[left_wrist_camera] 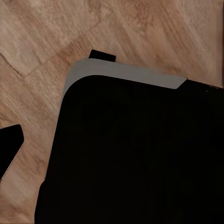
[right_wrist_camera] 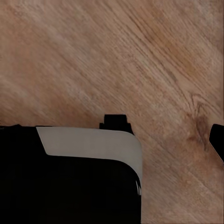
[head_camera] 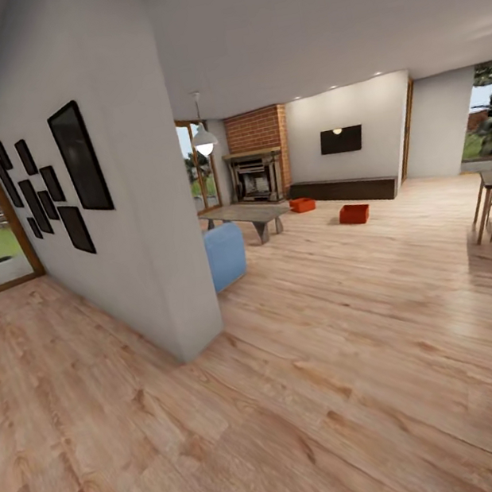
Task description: Move the two storage containers from the living room to the garage. In the garage, place one container on the floor and stack the other container on top of it (either order is fine).
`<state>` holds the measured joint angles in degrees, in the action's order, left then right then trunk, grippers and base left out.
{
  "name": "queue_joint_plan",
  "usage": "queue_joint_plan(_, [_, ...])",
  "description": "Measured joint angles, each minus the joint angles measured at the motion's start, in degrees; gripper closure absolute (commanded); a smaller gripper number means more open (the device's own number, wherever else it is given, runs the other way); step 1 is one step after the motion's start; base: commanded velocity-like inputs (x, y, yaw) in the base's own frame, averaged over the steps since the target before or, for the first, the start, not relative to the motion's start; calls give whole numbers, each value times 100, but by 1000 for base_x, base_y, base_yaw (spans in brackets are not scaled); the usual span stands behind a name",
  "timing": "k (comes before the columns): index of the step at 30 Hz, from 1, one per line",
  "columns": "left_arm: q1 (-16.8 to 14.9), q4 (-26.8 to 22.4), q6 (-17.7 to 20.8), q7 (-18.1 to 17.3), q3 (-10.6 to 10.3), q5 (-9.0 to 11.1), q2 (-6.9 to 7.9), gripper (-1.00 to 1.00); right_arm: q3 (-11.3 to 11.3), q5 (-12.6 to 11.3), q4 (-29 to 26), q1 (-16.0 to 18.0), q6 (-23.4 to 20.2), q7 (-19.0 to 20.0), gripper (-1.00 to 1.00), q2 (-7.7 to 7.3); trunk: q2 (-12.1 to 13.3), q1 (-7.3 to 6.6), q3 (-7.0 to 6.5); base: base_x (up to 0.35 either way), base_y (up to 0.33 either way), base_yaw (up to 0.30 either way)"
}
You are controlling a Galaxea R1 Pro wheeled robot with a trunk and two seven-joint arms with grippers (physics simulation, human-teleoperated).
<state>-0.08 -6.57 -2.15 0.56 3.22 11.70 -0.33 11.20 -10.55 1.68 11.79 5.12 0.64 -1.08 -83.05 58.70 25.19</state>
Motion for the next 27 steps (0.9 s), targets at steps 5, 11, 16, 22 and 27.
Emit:
queue_joint_plan(5, [0,-1,0,0,0,-2,0,-100,-8,1,0,-1,-1,5,-100,8,0,0,0,325,0,-215])
queue_joint_plan(11, [0,-1,0,0,0,-2,-2,-100,-9,-1,-1,-1,1,4,-100,10,0,0,0,325,0,-249])
queue_joint_plan(16, [0,-1,0,0,0,-2,-8,-100,-10,-2,-1,-1,1,6,-100,8,0,0,0,325,0,-257])
queue_joint_plan(22, [0,-1,-7,0,0,-2,-14,-100,-9,1,-1,-1,7,2,-100,13,0,0,0,324,0,-259])
queue_joint_plan(27, [0,-1,-8,0,0,-2,-21,-100,-9,9,-1,-1,13,11,-100,23,0,0,0,324,0,-270])
